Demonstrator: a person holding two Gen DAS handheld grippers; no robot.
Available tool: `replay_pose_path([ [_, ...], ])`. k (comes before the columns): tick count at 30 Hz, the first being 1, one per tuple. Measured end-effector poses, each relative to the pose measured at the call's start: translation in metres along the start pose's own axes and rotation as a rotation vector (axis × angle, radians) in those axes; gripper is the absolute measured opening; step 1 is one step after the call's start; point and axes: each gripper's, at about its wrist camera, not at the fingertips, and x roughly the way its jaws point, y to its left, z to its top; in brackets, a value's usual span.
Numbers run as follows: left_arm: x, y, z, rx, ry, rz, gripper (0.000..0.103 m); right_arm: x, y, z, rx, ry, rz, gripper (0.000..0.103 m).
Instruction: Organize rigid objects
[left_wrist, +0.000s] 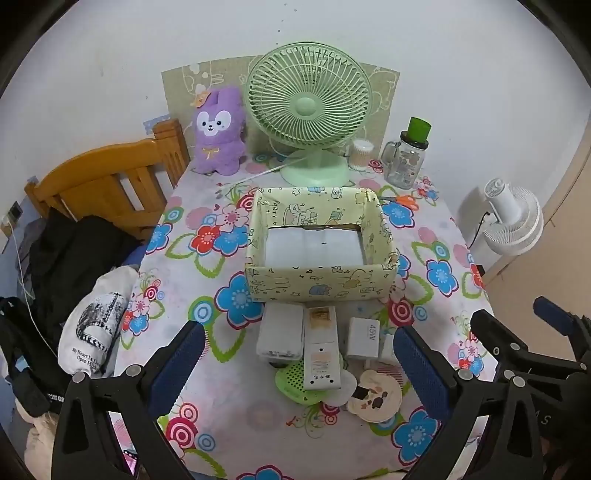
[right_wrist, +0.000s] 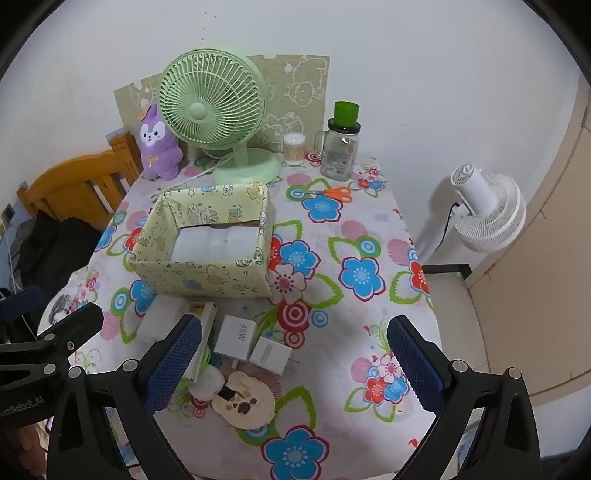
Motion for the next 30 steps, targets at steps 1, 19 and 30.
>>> replay_pose_path([
  [1,-0.0002,-0.0001,0.0004,0.001,0.000,0.003,0.103,-0.0002,-0.0004,0.0000,0.002,-0.002,0.002,0.101],
  [19,0.0008,-0.0026,-0.0010,0.011,-0.001,0.011,0.103,-0.0014,0.0023,0.0005,-0.005,-0.005,-0.013,0.100],
  [30,0.0018,-0.0045,-0.0013,0.018,0.001,0.023,0.103,-0.0013,0.0004,0.0009,0.014,-0.001,-0.001,0.100],
])
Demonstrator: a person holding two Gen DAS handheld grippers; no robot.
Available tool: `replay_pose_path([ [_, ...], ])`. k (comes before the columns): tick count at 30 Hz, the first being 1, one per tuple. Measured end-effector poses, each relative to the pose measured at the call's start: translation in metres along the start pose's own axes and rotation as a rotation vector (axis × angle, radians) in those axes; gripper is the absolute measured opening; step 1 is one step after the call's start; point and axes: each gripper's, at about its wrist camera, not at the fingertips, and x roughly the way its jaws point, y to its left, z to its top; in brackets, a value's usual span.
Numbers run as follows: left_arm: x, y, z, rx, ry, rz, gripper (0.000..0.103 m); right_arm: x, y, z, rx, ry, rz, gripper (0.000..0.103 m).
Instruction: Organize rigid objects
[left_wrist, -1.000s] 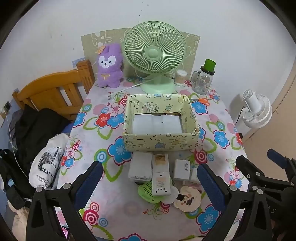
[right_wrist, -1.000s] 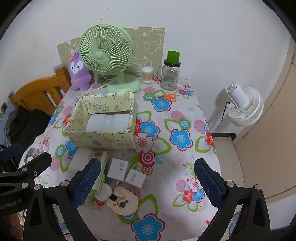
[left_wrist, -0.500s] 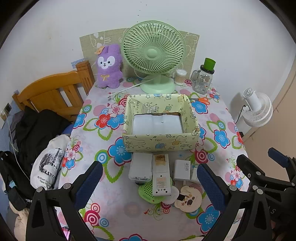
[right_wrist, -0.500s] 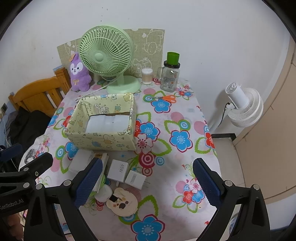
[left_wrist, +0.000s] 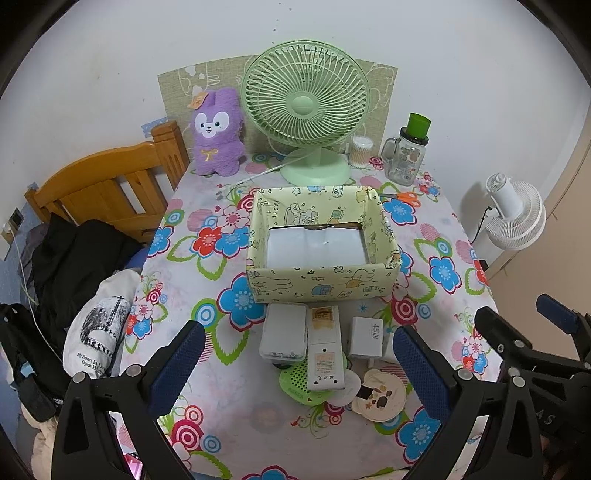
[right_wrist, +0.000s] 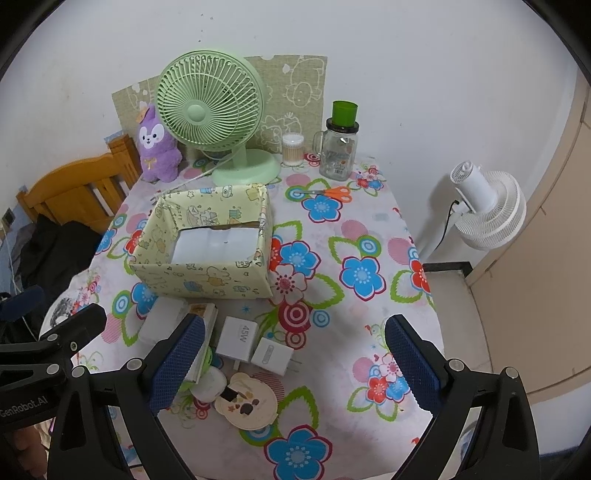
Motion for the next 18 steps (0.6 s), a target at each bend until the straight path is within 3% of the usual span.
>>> replay_pose_path([
  [18,-0.0004,-0.0013,0.0012,0.025,0.000,-0.010,0.102,-0.0040,-0.0022,0.0006,0.013,-0.005,-0.003,0.100],
])
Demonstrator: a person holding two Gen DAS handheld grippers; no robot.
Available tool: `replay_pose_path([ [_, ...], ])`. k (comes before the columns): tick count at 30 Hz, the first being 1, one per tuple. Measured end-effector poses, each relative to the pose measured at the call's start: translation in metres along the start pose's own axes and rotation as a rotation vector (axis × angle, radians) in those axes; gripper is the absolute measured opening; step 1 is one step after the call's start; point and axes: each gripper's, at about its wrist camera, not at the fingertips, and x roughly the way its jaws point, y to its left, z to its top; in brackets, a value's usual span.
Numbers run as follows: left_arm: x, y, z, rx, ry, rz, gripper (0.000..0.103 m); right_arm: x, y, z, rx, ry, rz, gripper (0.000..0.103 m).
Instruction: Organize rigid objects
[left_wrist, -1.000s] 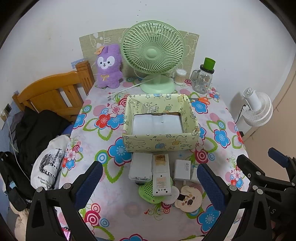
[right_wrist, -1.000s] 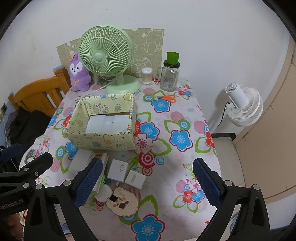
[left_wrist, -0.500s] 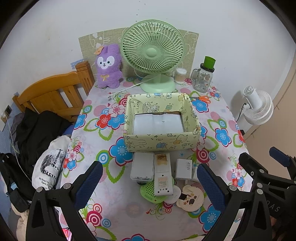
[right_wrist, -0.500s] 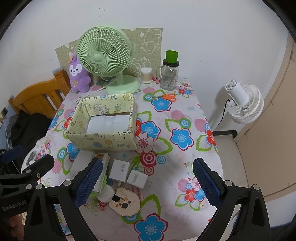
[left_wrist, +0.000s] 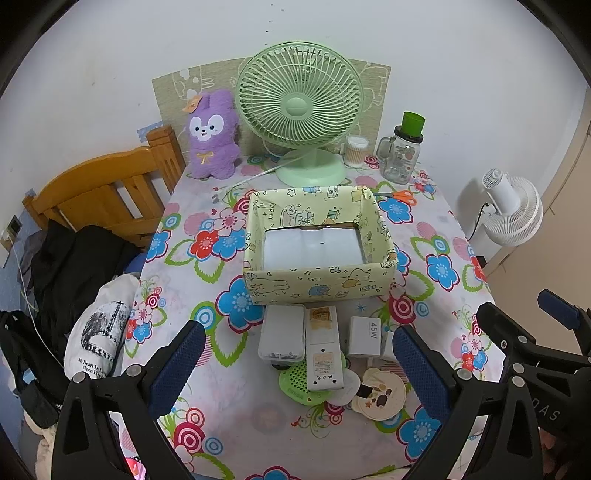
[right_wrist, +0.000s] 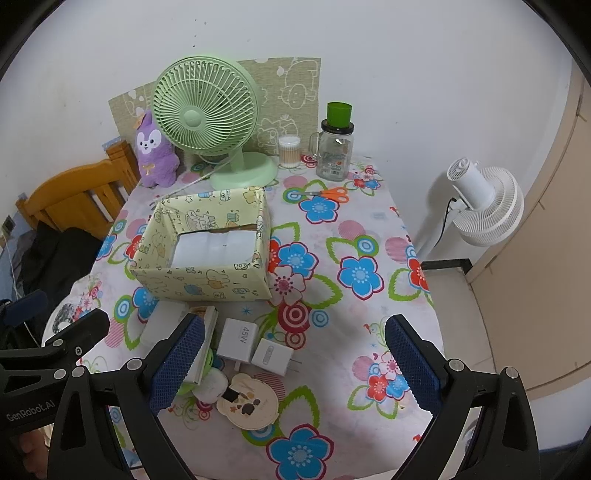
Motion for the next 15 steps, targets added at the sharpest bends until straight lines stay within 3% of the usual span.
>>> replay_pose_path([
  [15,0.0008,-0.0040,0.0023,0.026,0.003,-0.004,0.101,0.0019,-0.0027,0.0000,0.003,0.012,-0.017,0.100],
])
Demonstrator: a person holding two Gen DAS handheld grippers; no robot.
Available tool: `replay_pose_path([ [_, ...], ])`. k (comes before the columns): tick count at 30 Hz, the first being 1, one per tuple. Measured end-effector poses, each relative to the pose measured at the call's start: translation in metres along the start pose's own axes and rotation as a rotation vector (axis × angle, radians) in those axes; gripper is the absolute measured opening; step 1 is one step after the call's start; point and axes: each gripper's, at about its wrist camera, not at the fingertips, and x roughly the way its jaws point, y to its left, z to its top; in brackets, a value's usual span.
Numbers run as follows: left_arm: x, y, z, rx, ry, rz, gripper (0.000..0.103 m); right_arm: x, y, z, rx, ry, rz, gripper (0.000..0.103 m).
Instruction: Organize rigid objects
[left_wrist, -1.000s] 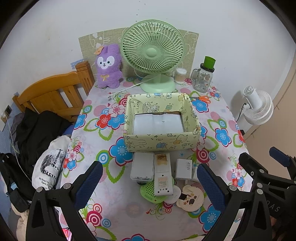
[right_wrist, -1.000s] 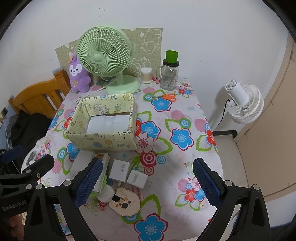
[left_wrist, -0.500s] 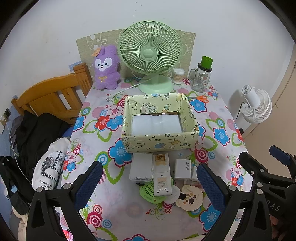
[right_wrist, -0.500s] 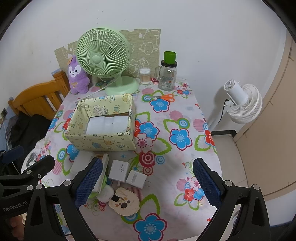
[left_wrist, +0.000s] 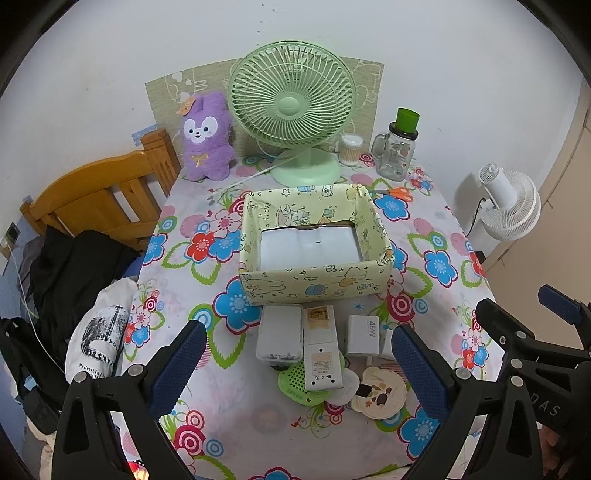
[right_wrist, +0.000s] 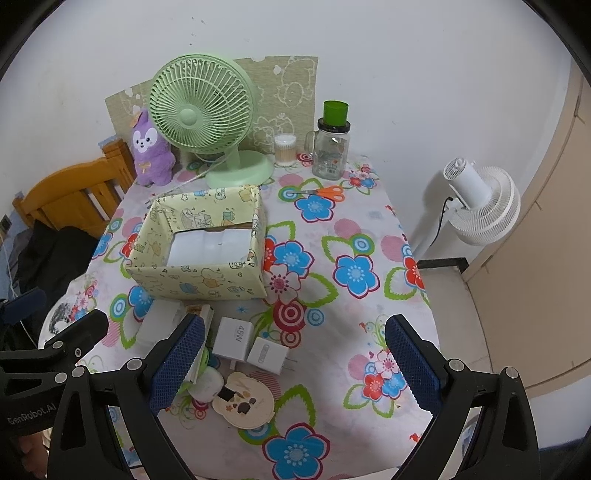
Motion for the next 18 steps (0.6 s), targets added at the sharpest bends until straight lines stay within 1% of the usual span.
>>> replay_pose_path([
  [10,0.002,-0.001,-0.001,0.003,0.003,-0.004,0.101,0.002,0.000,0.000,0.002,0.005,0.001,0.100],
  [18,0.012,0.001,0.003,0.018,0.015,0.005,0.101,0.011,0.003,0.002,0.002,0.026,0.003,0.100],
])
